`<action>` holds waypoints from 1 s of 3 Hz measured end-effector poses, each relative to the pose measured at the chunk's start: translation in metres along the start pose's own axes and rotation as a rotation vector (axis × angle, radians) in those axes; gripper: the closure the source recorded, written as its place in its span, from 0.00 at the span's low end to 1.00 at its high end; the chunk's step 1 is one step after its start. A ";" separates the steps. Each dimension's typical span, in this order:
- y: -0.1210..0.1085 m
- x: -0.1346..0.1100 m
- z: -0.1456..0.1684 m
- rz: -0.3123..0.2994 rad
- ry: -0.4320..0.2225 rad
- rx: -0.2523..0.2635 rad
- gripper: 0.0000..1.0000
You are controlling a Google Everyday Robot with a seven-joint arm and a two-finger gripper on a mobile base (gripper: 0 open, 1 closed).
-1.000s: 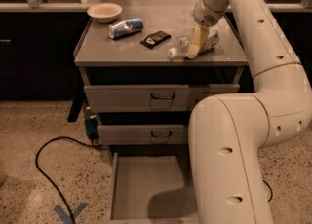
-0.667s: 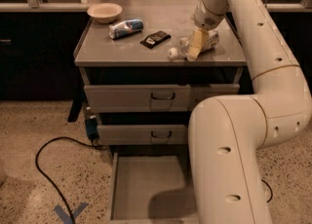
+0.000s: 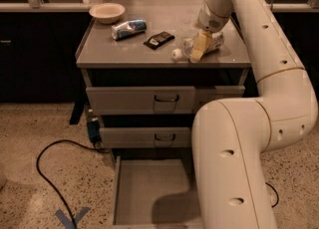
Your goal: Place blue plastic bottle into bottom drawer
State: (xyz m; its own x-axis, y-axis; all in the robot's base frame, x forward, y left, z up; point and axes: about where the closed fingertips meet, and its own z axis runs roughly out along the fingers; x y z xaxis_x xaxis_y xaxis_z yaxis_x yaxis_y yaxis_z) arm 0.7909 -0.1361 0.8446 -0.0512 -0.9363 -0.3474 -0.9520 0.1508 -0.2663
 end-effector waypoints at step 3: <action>-0.007 -0.017 -0.008 -0.034 -0.015 0.035 0.89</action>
Offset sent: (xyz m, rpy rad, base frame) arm 0.0000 0.0000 0.0000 0.0000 0.0000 0.0000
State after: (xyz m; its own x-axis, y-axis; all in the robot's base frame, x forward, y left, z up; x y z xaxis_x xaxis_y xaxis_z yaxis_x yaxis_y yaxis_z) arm 0.7962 -0.1236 0.8592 -0.0138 -0.9363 -0.3509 -0.9422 0.1297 -0.3090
